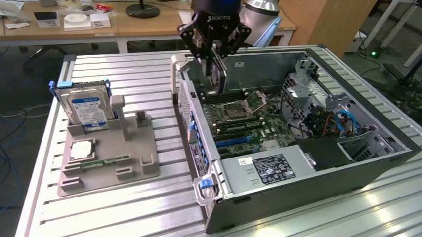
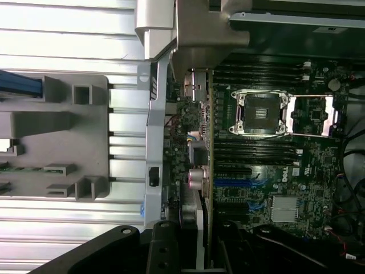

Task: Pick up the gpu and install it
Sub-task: 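Pick up the gpu and move the gpu toward the slot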

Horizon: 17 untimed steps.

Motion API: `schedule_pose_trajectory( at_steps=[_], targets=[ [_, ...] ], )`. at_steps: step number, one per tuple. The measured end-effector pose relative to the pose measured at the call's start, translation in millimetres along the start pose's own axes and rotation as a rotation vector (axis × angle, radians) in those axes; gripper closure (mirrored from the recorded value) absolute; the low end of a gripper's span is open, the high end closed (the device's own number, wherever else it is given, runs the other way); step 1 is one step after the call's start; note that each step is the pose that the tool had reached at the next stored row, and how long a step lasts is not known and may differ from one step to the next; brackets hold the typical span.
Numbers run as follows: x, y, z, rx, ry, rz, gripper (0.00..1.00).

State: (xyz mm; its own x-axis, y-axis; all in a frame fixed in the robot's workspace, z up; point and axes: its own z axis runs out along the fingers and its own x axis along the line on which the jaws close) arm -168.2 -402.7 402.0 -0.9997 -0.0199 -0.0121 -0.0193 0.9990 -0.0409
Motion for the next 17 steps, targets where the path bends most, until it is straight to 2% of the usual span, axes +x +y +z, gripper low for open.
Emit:
schedule_pose_trajectory(
  at_steps=[17],
  targets=[
    [-17.5, -0.3, 0.6, 0.0000, 0.0000, 0.000, 0.72]
  ],
)
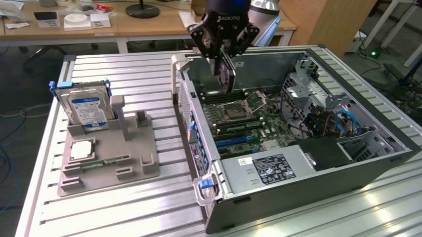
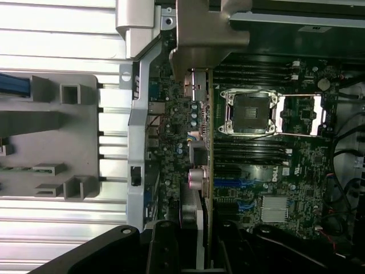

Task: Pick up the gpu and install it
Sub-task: 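Pick up the gpu and move the gpu toward the slot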

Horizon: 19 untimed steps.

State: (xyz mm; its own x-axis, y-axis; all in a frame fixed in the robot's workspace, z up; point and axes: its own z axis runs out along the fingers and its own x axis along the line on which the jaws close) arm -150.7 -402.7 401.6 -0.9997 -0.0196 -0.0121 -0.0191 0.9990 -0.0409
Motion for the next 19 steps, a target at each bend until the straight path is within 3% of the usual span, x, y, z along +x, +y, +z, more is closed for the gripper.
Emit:
schedule_pose_trajectory(
  at_steps=[19],
  targets=[
    [-17.7, -0.4, 0.4, 0.0000, 0.0000, 0.000, 0.72]
  ],
)
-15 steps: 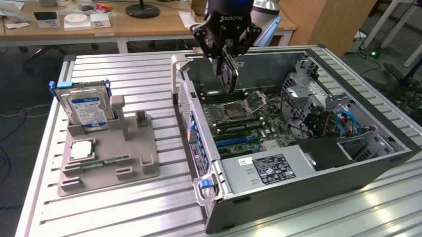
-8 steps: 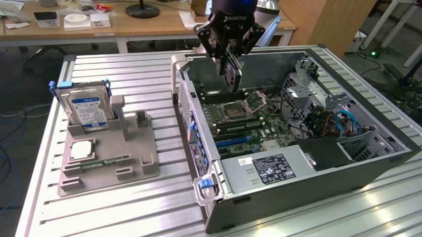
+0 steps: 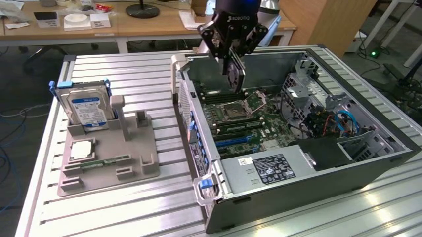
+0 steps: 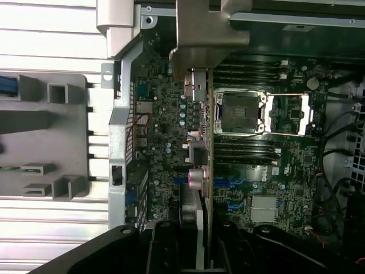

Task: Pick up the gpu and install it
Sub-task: 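Pick up the gpu and move the gpu toward the slot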

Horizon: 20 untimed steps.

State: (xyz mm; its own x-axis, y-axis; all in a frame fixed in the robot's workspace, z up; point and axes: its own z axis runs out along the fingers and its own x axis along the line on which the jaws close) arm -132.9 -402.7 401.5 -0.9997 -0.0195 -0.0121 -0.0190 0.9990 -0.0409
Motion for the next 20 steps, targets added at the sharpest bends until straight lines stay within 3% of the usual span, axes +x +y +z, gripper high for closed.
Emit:
schedule_pose_trajectory(
  at_steps=[20],
  targets=[
    [-16.6, -0.3, 0.3, 0.0000, 0.0001, 0.000, 0.72]
  ],
)
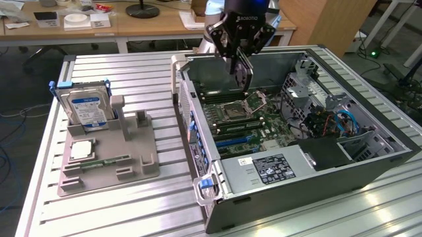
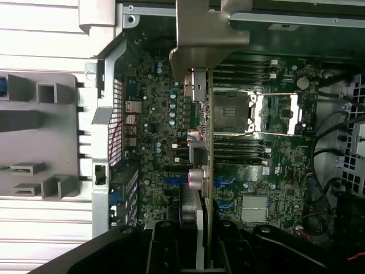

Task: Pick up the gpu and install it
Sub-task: 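Pick up the gpu and move the gpu toward the slot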

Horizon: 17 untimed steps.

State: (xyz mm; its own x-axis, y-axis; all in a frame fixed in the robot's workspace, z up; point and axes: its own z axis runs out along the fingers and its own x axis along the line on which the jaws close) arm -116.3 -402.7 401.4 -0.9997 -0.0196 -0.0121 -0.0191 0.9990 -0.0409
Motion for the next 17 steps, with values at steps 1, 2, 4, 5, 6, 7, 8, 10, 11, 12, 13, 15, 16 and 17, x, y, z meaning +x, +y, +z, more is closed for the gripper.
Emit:
schedule_pose_trajectory(
  at_steps=[1, 2, 4, 5, 6, 7, 8, 10, 11, 12, 13, 15, 16, 17],
  targets=[
    [-1.3, 0.0, 0.0, 0.0000, 0.0000, 0.000, 0.72],
    [-2.6, 0.0, 0.1, 0.0000, -0.0001, 0.000, 0.72],
    [-5.1, -0.1, 0.1, 0.0000, 0.0000, 0.000, 0.72],
    [-6.3, -0.1, 0.1, 0.0000, 0.0000, 0.000, 0.72],
    [-7.5, -0.1, 0.1, 0.0000, 0.0000, 0.000, 0.72],
    [-8.8, -0.2, 0.1, 0.0000, 0.0000, 0.000, 0.72],
    [-10.0, -0.2, 0.2, 0.0000, -0.0001, 0.000, 0.72],
    [-12.3, -0.3, 0.2, 0.0000, 0.0000, 0.000, 0.72],
    [-13.4, -0.3, 0.2, 0.0000, 0.0000, 0.000, 0.72],
    [-14.4, -0.3, 0.2, 0.0000, 0.0000, 0.000, 0.72],
    [-15.5, -0.3, 0.3, 0.0000, -0.0001, 0.000, 0.72],
    [-19.2, -0.4, 0.3, 0.0001, 0.0000, 0.000, 0.72],
    [-20.3, -0.4, 0.4, 0.0000, 0.0000, 0.000, 0.72],
    [-21.2, -0.4, 0.4, 0.0000, -0.0001, 0.000, 0.72]
  ],
)
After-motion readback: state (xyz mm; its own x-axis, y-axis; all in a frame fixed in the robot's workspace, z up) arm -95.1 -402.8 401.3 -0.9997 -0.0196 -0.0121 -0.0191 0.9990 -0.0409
